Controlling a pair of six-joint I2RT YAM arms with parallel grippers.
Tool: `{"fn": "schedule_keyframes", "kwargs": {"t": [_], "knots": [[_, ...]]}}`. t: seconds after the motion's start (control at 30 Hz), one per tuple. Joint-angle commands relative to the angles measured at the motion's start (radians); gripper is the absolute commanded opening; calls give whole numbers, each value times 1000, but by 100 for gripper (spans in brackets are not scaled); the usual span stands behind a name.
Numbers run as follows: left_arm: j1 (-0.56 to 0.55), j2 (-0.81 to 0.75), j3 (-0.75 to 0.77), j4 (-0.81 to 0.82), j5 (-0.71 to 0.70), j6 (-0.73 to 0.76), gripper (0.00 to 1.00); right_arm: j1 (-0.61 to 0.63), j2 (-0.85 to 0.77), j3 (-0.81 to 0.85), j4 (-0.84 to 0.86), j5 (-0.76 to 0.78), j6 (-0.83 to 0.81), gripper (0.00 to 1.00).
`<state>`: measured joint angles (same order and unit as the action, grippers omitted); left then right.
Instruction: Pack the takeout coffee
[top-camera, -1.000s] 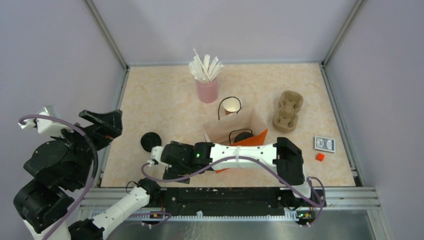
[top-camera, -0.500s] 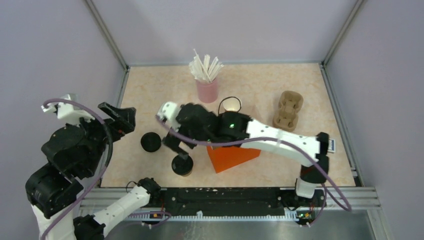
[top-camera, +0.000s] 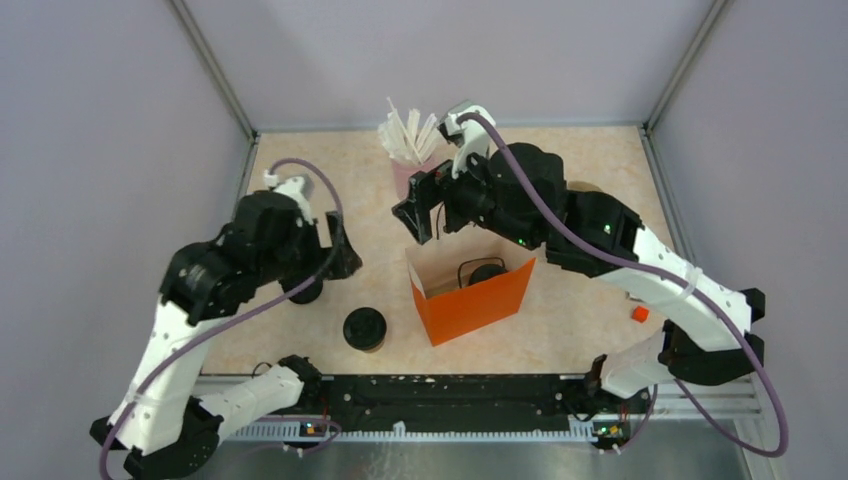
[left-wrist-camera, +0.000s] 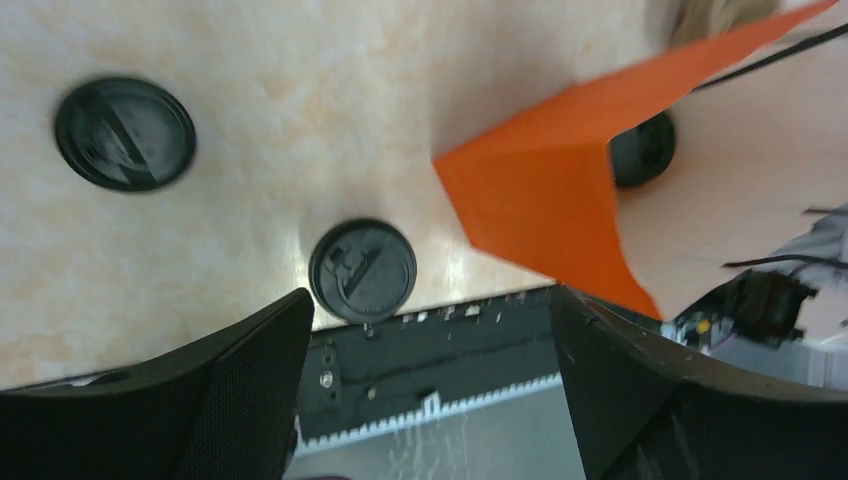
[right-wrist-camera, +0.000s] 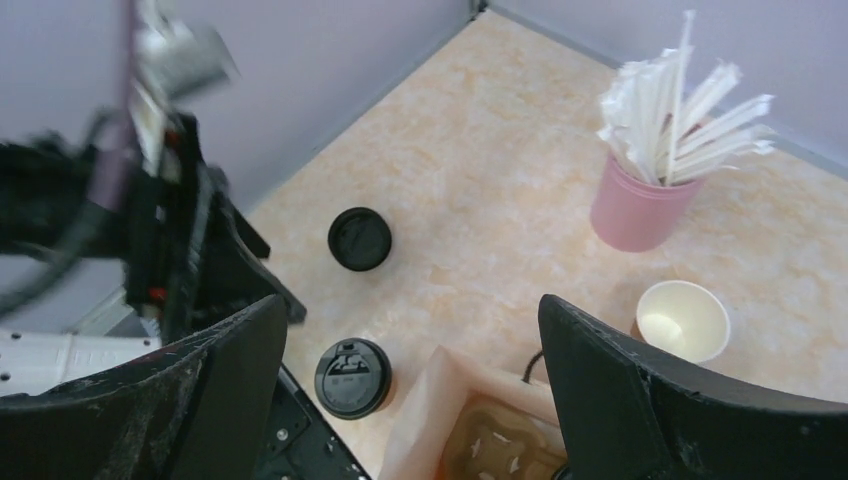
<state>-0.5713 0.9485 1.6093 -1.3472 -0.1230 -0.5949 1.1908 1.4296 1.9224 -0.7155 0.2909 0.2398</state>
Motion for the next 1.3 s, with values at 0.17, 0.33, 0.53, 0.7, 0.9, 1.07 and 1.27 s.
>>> {"fn": "schedule_keyframes", "kwargs": {"t": [0.17,0.33,0.53,0.7,0.9,1.07,1.27], "knots": [[-3,-15,-452,30,296,-31,89,3,-275,-134,63,260,55,92],[-4,-41,-598,156,312,-36,93,3,-325,-129,-19,334,32,92],[-2,-39,-656,209,302,-31,92,3,-341,-138,-57,351,36,92],[-3,-16,-674,213,241,-6,93,3,-350,-170,-28,357,41,92],[-4,37,-663,186,194,26,93,3,-335,-171,-26,354,39,92],[-7,41,-682,214,190,25,90,4,-335,-179,-24,354,37,92],[-45,53,-699,244,179,-8,88,3,-346,-186,-33,360,35,92]]}}
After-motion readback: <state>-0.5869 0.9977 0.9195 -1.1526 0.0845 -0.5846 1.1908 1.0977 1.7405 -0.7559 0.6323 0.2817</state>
